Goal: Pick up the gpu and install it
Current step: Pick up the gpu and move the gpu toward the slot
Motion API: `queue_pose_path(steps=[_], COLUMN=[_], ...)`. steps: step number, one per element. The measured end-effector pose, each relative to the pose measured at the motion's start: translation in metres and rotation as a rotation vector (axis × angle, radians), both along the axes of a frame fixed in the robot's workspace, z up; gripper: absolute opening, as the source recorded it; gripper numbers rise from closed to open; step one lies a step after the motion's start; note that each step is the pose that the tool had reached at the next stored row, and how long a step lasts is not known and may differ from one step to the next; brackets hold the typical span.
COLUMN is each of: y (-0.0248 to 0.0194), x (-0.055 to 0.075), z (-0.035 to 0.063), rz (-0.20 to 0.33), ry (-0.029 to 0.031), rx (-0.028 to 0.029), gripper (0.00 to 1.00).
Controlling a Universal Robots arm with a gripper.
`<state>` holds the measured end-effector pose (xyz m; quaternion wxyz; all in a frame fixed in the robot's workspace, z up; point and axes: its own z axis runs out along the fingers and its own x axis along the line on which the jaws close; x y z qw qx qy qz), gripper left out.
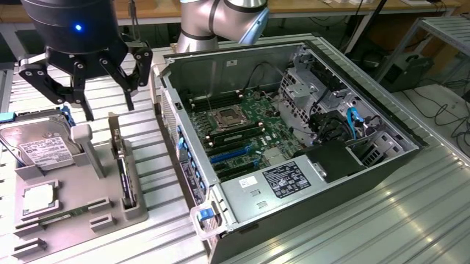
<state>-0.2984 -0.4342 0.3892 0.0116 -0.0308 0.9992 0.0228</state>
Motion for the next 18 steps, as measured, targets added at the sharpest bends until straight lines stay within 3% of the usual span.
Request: queue_pose_path(steps=[5, 10, 18], y=[-0.0081, -0.019, -0.0327], x=[0.0, 0.0, 0.0], z=[-0.0015, -0.0042, -0.013], rz=[0.002, 0.003, 0.004], ry=[0.0001, 0.0001, -0.0002], rx=[0.0001, 0.0005, 0.0009], gripper=[0.6, 0.6, 0.6])
